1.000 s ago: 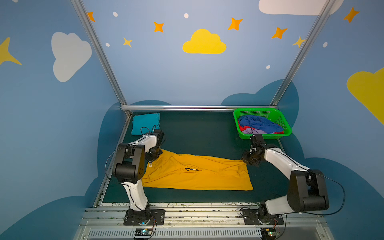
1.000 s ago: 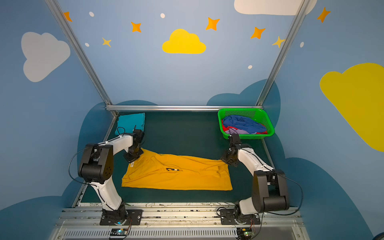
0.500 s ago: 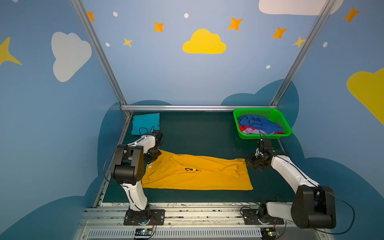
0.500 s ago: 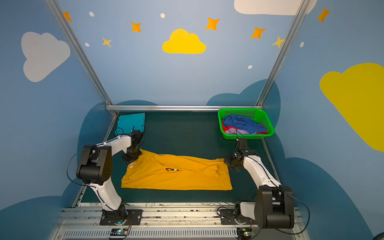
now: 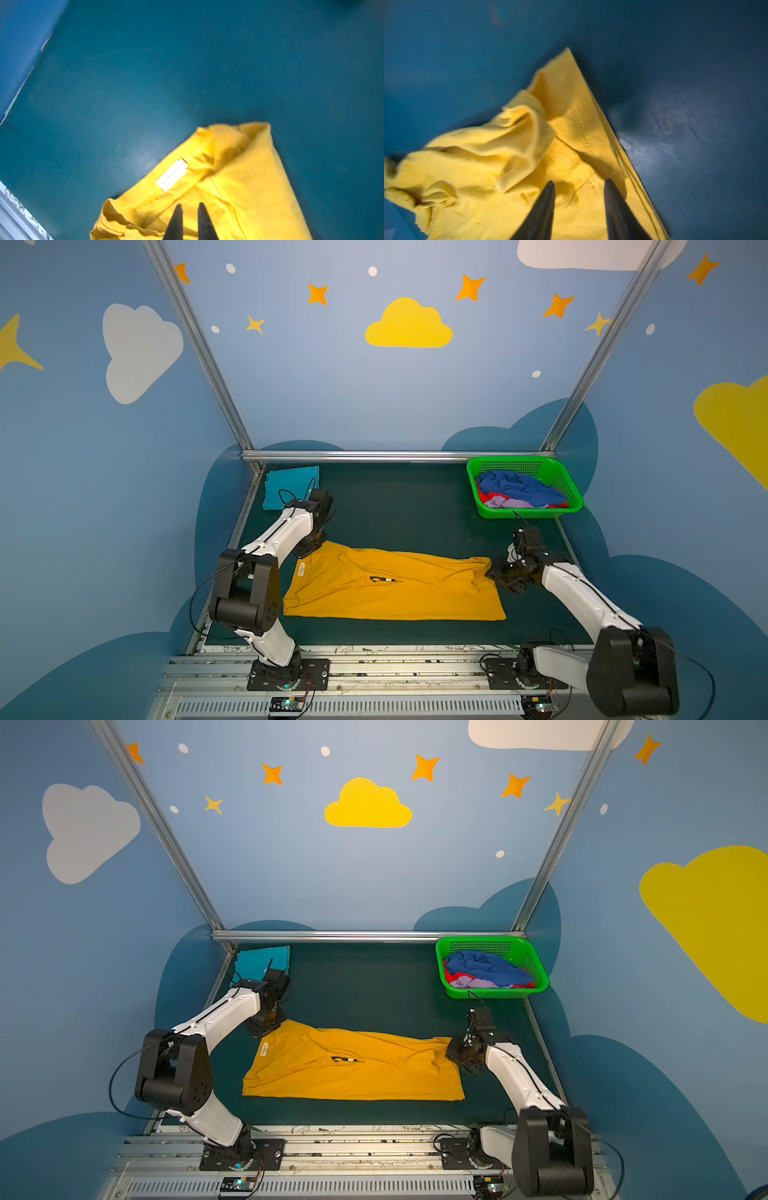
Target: Fold and stack the t-shirts
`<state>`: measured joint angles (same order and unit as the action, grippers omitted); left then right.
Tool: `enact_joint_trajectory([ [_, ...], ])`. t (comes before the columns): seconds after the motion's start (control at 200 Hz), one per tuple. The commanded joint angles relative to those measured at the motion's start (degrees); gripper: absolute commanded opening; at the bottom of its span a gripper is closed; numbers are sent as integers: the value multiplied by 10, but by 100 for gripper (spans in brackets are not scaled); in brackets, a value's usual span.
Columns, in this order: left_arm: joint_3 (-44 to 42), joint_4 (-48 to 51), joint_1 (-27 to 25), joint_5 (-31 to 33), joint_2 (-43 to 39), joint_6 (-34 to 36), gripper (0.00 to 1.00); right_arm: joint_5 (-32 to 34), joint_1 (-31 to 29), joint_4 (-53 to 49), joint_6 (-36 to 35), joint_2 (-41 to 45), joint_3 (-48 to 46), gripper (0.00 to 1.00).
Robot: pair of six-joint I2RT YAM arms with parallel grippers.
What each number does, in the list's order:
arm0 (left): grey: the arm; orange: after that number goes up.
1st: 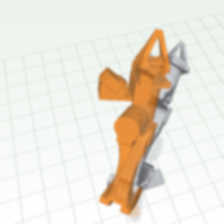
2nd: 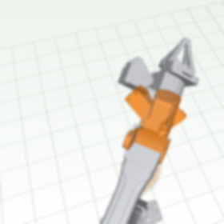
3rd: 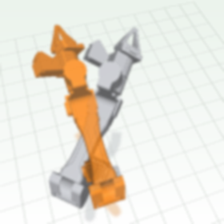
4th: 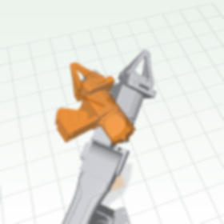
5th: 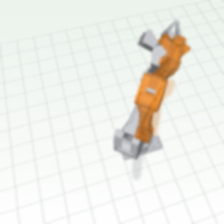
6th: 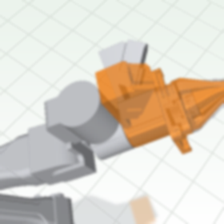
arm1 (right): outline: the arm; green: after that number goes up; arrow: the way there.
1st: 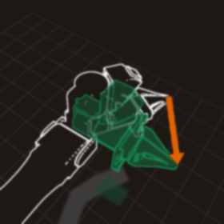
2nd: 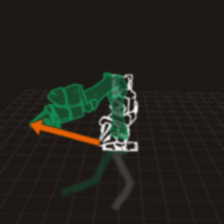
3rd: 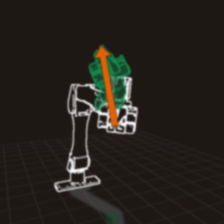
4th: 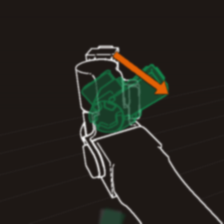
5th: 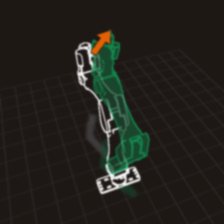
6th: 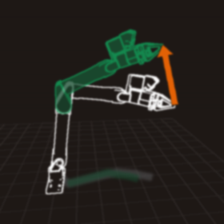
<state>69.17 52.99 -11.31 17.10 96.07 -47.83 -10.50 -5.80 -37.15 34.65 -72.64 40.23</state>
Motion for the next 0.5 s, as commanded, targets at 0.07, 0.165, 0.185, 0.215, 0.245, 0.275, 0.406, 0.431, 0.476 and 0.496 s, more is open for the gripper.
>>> enact_joint_trajectory([
  [0.07,1,-3,-17,-29,49,-21,18,-31,-18,9,-18,-90,45,45],
  [0.165,-1,-17,-17,-32,71,-24,18,-25,-32,17,-17,-100,55,45],
  [0.185,-1,-19,-17,-33,76,-24,18,-23,-34,17,-17,-101,57,45],
  [0.215,1,-21,-16,-33,83,-24,18,-20,-37,16,-18,-101,62,45],
  [0.245,3,-22,-16,-33,92,-24,18,-18,-40,16,-18,-101,65,45],
  [0.275,5,-24,-15,-33,99,-24,18,-16,-41,16,-20,-103,68,43],
  [0.406,0,-43,-3,-48,130,-25,17,-21,-43,16,-24,-121,74,14],
  [0.431,-3,-48,1,-52,134,-26,17,-21,-43,16,-23,-122,73,10],
  [0.476,-10,-57,10,-58,139,-27,17,-19,-41,14,-20,-122,70,1],
  [0.496,-12,-61,14,-60,141,-27,17,-17,-39,14,-18,-118,67,0],
])
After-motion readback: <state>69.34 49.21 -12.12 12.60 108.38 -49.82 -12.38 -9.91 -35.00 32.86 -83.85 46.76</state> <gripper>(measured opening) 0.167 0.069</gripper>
